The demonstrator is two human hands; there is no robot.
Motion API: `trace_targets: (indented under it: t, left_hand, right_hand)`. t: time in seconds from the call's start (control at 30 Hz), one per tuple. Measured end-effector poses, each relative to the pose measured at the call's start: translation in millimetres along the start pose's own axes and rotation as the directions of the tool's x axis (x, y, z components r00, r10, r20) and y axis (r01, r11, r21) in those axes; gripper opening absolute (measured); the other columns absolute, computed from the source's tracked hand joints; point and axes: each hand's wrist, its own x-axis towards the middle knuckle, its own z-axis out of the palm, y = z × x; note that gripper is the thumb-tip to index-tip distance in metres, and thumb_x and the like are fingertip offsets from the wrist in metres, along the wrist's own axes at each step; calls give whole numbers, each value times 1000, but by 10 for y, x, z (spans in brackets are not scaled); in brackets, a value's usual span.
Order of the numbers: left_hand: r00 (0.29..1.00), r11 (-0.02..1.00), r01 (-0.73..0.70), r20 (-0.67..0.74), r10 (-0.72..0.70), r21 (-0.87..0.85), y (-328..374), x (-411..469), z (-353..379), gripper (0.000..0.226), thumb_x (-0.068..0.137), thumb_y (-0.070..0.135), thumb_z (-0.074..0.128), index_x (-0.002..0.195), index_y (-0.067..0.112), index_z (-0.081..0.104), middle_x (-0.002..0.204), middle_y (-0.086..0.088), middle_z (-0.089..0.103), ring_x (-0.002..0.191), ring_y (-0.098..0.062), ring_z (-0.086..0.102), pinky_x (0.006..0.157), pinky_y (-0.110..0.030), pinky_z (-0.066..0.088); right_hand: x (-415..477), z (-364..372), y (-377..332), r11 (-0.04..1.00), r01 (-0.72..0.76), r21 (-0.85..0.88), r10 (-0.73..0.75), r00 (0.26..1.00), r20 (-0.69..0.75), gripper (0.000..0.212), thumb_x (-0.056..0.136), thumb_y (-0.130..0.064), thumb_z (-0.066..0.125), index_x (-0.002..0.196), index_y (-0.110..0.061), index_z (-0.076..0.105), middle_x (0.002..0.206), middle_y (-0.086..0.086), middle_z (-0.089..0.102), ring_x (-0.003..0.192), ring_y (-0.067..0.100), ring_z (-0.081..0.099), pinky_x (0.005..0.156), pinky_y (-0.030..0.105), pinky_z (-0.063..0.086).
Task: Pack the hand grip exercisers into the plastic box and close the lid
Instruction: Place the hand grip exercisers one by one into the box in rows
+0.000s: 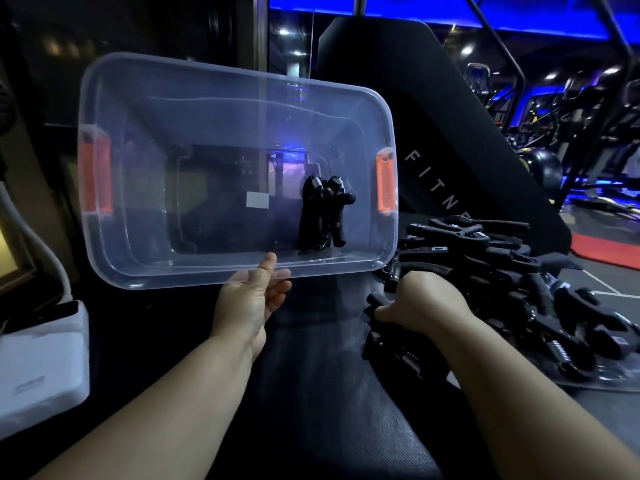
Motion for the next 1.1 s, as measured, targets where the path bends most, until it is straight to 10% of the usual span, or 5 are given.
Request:
trace_targets:
  t: [0.4, 0.73, 1.1]
  left_hand:
    - [1000, 1000, 7, -11, -6, 28, -10, 17, -2, 22, 86, 36, 66, 87, 14, 60, 73, 3, 75, 61, -5, 68, 59, -20, 51]
    - [1000, 1000, -1, -12, 2, 32, -28, 34, -12, 23, 85, 36, 67, 86, 14, 60, 74, 3, 75, 62, -5, 68, 55, -17, 51]
    - [1000, 1000, -3, -13, 3, 28, -25, 31, -7, 24, 85, 36, 67, 88, 13, 60, 73, 3, 75, 61, -5, 68, 54, -16, 51]
  right_hand:
    - [-124, -26, -239, 962, 255, 102, -263, 961, 83, 54, 72, -66, 64, 59, -14, 60, 58, -2, 56, 61, 15, 56, 51, 27, 43]
    - [-340, -196, -174, 939, 313, 142, -344, 860, 376, 130, 17, -99, 45, 131, -36, 41, 135, -8, 31, 129, 20, 29, 102, 45, 39]
    - [-325, -173, -231, 925, 363, 108, -378, 873, 308, 95, 24, -93, 56, 92, -27, 60, 112, -12, 46, 96, 16, 51, 81, 36, 51]
